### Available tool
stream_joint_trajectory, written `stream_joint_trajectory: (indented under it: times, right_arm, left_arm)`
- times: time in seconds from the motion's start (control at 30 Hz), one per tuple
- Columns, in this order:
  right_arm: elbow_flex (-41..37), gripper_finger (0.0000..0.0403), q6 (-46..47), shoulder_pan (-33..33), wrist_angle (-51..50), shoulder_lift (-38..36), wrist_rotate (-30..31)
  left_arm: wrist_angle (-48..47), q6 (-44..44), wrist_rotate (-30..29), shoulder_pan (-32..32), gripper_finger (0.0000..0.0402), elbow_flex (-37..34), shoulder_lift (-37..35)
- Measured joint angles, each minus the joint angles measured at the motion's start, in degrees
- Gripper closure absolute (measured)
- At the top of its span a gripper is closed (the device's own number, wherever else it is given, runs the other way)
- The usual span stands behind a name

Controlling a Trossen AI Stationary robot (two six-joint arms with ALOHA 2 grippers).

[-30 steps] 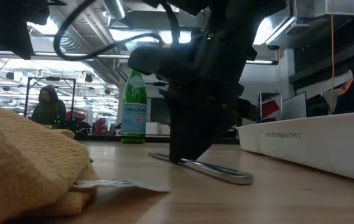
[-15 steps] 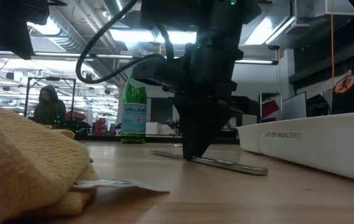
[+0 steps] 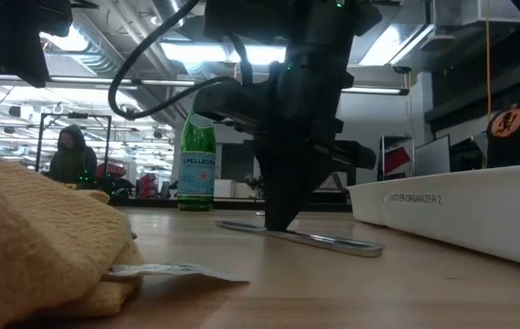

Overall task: Sort silverware
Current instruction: Stack the silver knife into the white utensil tray with the other silver knives

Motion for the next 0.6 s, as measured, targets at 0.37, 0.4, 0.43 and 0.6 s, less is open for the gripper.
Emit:
stream_joint_trajectory:
  times: [0.37,0.4,0.43,0.6]
  right_arm:
    - [0.0,0.0377,0.0,-0.1,1.1,0.1,-0.7]
    - [0.0,0.0377,0.0,-0.1,1.1,0.1,-0.9]
    - [0.0,0.0376,0.0,-0.1,1.1,0.1,-1.2]
    - [0.0,0.0347,0.0,-0.1,1.2,0.1,-2.1]
  left_arm:
    - [0.0,0.0,0.0,0.0,0.0314,0.0,0.0]
    - [0.0,0.0,0.0,0.0,0.0314,0.0,0.0]
    - [0.0,0.0,0.0,0.0,0.0314,0.0,0.0]
    - [0.0,0.0,0.0,0.0,0.0314,0.0,0.0]
